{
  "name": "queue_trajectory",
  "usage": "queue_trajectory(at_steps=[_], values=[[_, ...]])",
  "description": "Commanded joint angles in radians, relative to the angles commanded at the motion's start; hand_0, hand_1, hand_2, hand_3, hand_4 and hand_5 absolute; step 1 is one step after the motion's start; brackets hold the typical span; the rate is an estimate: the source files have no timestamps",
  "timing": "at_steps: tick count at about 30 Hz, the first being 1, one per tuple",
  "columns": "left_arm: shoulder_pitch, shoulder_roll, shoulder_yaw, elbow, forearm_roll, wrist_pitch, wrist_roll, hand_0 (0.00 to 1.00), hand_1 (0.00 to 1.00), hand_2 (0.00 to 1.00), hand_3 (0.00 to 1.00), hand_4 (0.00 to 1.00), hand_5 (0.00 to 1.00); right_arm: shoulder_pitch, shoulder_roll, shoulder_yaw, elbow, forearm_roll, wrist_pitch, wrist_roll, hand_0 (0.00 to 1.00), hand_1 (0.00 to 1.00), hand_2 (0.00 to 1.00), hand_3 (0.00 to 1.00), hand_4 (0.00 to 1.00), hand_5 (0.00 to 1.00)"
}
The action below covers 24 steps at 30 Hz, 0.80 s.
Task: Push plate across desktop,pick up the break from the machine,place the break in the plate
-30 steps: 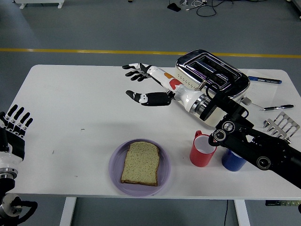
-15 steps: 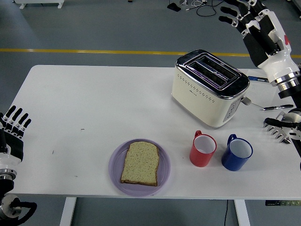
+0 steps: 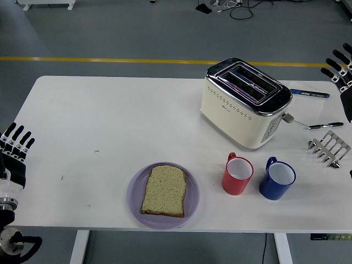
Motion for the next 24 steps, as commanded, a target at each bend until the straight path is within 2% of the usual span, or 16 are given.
queue_trajectory(at_steps=[9,24], values=[[0.003,0.002,-0.005,-0.013,-0.004,-0.004,0.002,0.797,0.8,0.846,0.795,0.509,0.998,-0.1,0.009,0.06,0.001,-0.001,0.043,-0.07,0.725,0.706,0.729,0.737,0.5,0.554],[-0.006,0.005,-0.022,-0.043,0.004,-0.022,0.03,0.804,0.804,0.847,0.796,0.513,0.998,-0.116,0.034,0.105,-0.031,-0.008,0.04,-0.075,0.719,0.703,0.727,0.733,0.496,0.601]])
